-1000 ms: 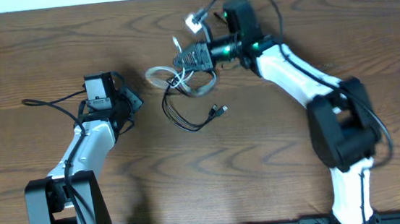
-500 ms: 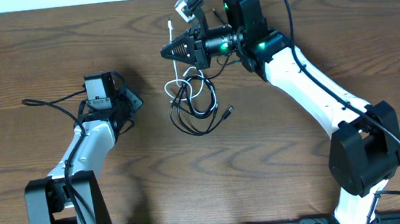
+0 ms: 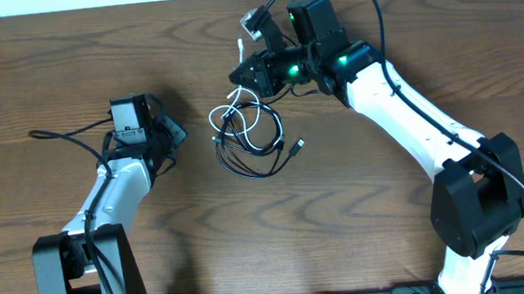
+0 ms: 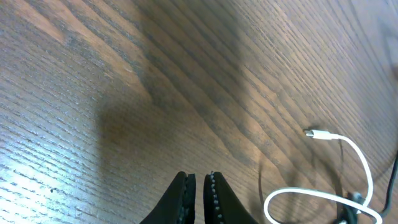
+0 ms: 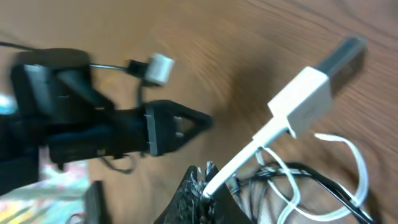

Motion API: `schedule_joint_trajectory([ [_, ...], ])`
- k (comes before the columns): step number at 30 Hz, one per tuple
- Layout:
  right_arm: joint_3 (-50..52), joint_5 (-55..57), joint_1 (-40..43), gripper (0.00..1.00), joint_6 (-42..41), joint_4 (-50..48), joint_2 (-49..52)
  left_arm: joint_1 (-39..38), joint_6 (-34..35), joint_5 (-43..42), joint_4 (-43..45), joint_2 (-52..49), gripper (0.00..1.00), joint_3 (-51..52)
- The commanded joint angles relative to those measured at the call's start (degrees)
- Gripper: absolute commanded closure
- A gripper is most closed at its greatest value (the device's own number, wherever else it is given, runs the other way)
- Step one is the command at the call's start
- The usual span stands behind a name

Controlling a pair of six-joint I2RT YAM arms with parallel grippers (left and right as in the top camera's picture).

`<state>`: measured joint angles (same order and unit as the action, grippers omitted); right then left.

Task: Untangle cables

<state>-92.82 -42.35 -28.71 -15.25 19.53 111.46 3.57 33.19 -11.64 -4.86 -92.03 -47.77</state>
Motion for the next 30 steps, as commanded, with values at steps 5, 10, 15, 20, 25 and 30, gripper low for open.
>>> schedule_joint_trajectory([
  [5,-0.1,15.2,-2.3,0.99,1.2,2.2,-1.2,-0.2,0.1,0.7,0.1,0.7,0.83,-1.2],
  [10,-0.1,24.2,-5.4,0.99,1.2,2.2,-0.6,-0.2,0.1,0.7,0.1,0.7,0.78,-1.2],
  [15,-0.1,33.7,-7.7,0.99,1.2,2.1,1.2,-0.2,0.1,0.7,0.1,0.7,0.78,-1.2],
  [20,-0.1,36.9,-8.9,0.99,1.2,0.9,4.2,-0.2,0.1,0.7,0.1,0.7,0.78,-1.2],
  [25,-0.1,36.7,-9.2,0.99,1.1,-1.3,7.1,-0.2,0.1,0.7,0.1,0.7,0.77,-1.2],
  [30,-0.1,33.7,-9.7,0.99,1.1,-1.3,8.2,-0.2,0.1,0.7,0.1,0.7,0.77,-1.2],
])
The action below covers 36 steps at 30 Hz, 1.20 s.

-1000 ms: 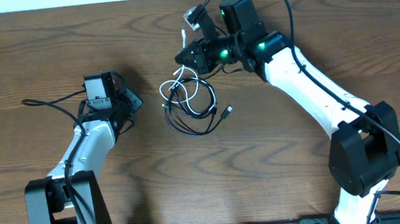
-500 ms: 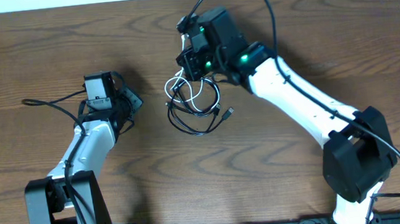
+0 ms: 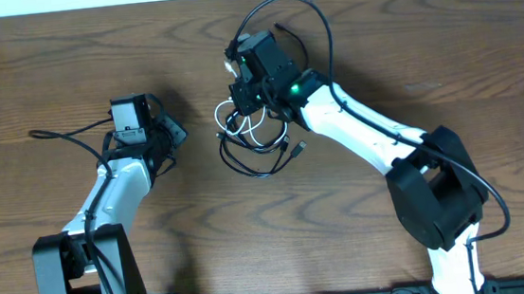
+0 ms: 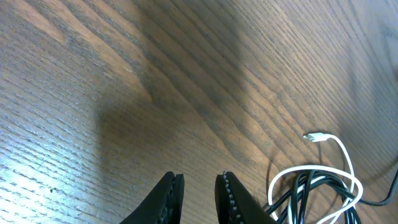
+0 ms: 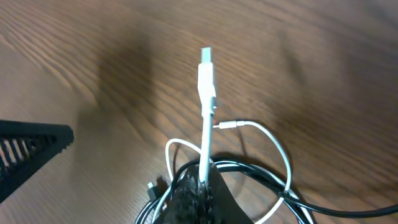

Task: Untangle cables

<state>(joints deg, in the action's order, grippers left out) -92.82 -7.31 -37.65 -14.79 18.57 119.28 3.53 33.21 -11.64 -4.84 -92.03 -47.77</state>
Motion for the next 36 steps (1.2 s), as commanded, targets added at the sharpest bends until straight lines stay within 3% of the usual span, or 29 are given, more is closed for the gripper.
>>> schedule_joint_trajectory([
  [1,-0.1,-2.2,-1.0,0.99,0.7,-0.2,0.4,-0.1,0.1,0.7,0.1,0.7,0.77,-1.2],
  [21,-0.1,-3.3,-7.7,0.99,1.7,3.4,1.5,0.0,0.0,3.4,0.2,0.7,0.77,-1.2],
  [27,-0.1,-3.4,-8.2,0.99,-11.4,8.7,3.7,0.0,0.0,3.3,0.0,0.7,0.77,-1.2],
  [36,-0.1,-2.9,-7.6,0.99,-19.6,9.7,5.3,0.0,0.1,3.3,0.0,0.7,0.77,-1.2],
])
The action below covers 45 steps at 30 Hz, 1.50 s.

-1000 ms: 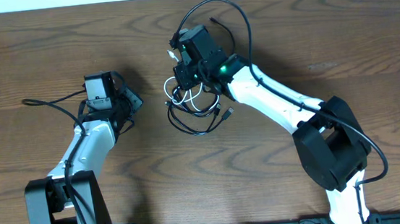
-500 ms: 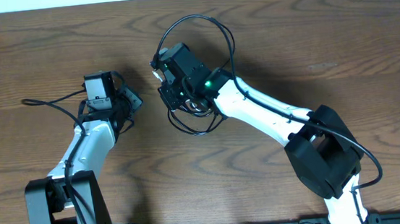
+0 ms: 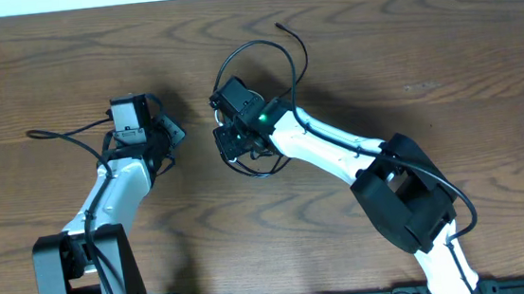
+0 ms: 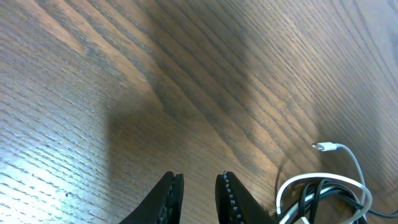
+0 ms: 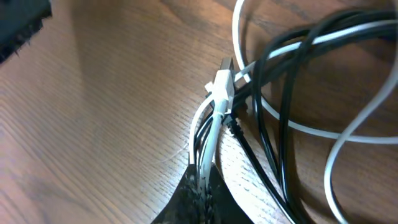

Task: Untangle cables

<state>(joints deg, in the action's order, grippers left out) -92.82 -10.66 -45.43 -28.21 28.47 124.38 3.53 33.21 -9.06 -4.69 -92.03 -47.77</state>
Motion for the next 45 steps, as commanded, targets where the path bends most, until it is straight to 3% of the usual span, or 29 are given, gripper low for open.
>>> schedule_joint_trajectory([
  [1,-0.1,1.1,0.2,0.99,-7.5,-0.1,0.2,0.0,0.1,0.8,-0.1,0.7,0.77,-1.2],
  [7,-0.1,3.9,0.9,0.99,-12.1,-0.3,1.1,0.0,0.1,0.8,-0.1,0.7,0.77,-1.2],
  [20,-0.1,6.7,4.0,0.99,-11.8,-9.2,3.4,0.0,0.1,0.8,-0.1,0.7,0.77,-1.2],
  [24,-0.1,6.7,4.2,0.99,-8.0,-12.5,3.4,0.0,0.1,0.8,-0.1,0.7,0.77,-1.2],
  [27,-0.1,6.7,4.2,0.83,-6.6,-13.5,3.4,0.0,0.1,0.8,-0.1,0.7,0.77,-1.2],
  [33,-0.1,7.3,4.5,0.61,-6.2,-13.0,3.4,0.0,0.1,0.8,-0.1,0.7,0.77,-1.2],
  [39,-0.1,7.1,4.9,0.56,-2.5,-14.6,3.1,0.0,0.1,0.7,-0.1,0.7,0.77,-1.2],
  [45,-0.1,7.1,5.8,0.43,-1.1,-13.7,3.1,0.0,0.1,0.7,-0.1,0.7,0.77,-1.2],
])
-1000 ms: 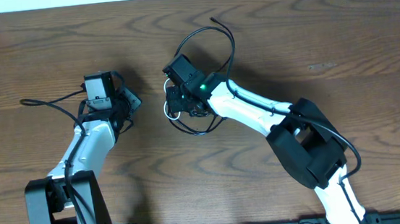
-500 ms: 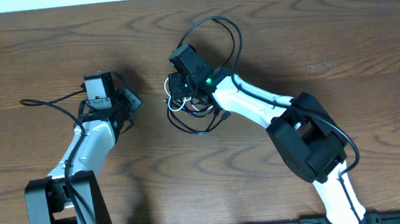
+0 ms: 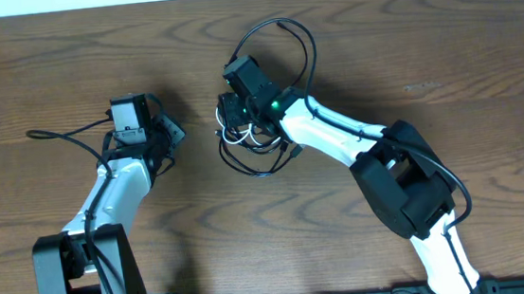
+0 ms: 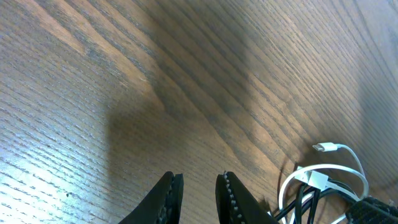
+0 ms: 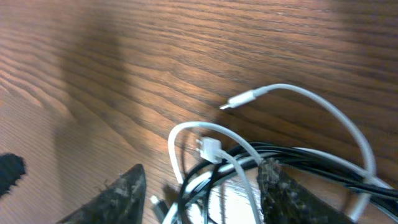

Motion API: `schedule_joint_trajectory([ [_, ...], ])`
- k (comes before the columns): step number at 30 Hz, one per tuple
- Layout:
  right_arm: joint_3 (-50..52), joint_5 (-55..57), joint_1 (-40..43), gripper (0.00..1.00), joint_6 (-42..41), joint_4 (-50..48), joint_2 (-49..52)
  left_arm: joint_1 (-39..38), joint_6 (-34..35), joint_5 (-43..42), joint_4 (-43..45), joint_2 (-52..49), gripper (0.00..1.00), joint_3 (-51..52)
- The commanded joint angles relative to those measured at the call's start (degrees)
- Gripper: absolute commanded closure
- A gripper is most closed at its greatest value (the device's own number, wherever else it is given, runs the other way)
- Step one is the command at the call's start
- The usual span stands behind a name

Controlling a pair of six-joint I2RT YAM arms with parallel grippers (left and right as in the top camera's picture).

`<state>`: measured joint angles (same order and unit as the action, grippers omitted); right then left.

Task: Untangle cables

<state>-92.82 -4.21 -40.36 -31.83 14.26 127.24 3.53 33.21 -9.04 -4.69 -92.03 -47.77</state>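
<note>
A tangle of white and black cables [image 3: 260,149] lies mid-table. My right gripper [image 3: 232,111] stands at the tangle's top-left edge. In the right wrist view it [image 5: 205,167] is wide open, and the cables lie loose between its fingers [image 5: 118,196]. The white cable's [image 5: 311,102] plug [image 5: 209,149] and its thin tip [image 5: 239,99] both rest on the wood, and black cable [image 5: 311,160] loops under them. My left gripper [image 3: 175,131] sits well left of the tangle. It [image 4: 200,177] is slightly open and empty, with the cables [image 4: 323,186] at the lower right of its view.
The right arm's own black lead [image 3: 293,40] arches over the tangle's far side. The left arm's lead [image 3: 52,135] trails to the left. The wooden table's [image 3: 424,38] back edge runs along the top of the overhead view.
My right gripper has opened and let go of the white cable's plug, which now lies on the tangle. It has also shifted slightly back and to the right. The left arm has not moved.
First my right gripper held the white plug up behind the tangle while the left gripper was shut. Then the left opened a little, and the right held the plug over the tangle. Later it pressed the plug low at the tangle's left side. Now it is open.
</note>
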Motion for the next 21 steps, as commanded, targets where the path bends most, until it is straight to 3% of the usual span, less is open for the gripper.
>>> schedule_joint_trajectory([
  [1,-0.1,0.7,0.7,0.41,4.3,0.9,0.3,0.0,0.1,0.7,-0.1,0.7,0.76,-1.2],
  [10,-0.2,2.1,1.4,0.3,10.6,1.6,-3.2,0.0,0.1,0.7,-0.1,0.7,0.77,-1.2],
  [21,-0.2,2.1,3.6,0.39,10.7,-1.0,-0.4,0.0,0.1,0.7,-0.1,0.7,0.77,-1.2],
])
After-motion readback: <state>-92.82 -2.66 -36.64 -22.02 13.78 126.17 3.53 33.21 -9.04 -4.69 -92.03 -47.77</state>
